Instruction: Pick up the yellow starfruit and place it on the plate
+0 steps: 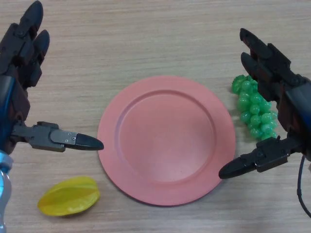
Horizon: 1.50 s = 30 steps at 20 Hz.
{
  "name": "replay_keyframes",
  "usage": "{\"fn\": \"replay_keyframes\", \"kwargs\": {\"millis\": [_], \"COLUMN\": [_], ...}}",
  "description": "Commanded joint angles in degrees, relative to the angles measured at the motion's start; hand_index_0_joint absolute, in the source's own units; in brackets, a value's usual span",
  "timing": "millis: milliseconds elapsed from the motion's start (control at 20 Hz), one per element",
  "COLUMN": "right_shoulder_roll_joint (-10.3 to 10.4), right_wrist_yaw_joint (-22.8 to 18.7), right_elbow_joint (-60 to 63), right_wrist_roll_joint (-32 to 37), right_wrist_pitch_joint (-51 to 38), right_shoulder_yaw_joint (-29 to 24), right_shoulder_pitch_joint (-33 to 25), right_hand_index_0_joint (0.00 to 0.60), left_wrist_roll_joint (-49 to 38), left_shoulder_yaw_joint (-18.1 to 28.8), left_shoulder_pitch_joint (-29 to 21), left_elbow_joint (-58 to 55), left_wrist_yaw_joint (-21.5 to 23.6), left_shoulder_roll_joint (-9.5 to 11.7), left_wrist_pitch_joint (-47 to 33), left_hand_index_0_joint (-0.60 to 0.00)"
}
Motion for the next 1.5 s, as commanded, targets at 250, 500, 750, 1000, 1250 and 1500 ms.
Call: {"fn": "replay_keyframes", "kwargs": {"millis": [250,500,750,1000,1250,1500], "right_shoulder_roll_joint": [-0.8,-0.3,-0.5,0.4,1.2,1.2], "right_wrist_yaw_joint": [-2.1,-3.0,-1.9,-2.9,-3.2,-4.9], "right_elbow_joint": [-4.5,-3.0,-0.8,2.1,3.1,3.2], "right_wrist_roll_joint": [2.7,2.2,1.8,1.6,1.7,2.2], "right_wrist_pitch_joint": [-7.0,-8.4,-7.2,-7.9,-7.1,-8.5], "right_shoulder_yaw_joint": [-2.7,-1.6,-1.7,0.1,1.0,0.4], "right_shoulder_pitch_joint": [-1.7,-1.2,-3.1,-4.8,-5.6,-5.4], "right_hand_index_0_joint": [0.000,0.000,0.000,0.000,0.000,0.000], "left_wrist_roll_joint": [0.9,-1.6,2.2,11.8,20.1,25.4], "left_shoulder_yaw_joint": [1.3,3.2,8.2,13.5,14.1,12.6], "left_shoulder_pitch_joint": [-0.8,3.2,11.2,17.8,19.9,20.4], "left_elbow_joint": [-3.6,-8.4,-13.5,-5.3,5.2,12.8], "left_wrist_yaw_joint": [1.9,-2.3,-15.5,-19.9,-19.5,-15.4], "left_shoulder_roll_joint": [1.3,0.8,-0.1,-5.0,-5.7,-5.1], "left_wrist_pitch_joint": [-8.6,-4.5,-0.5,-21.3,-37.6,-41.3], "left_hand_index_0_joint": [0.000,0.000,0.000,0.000,0.000,0.000]}}
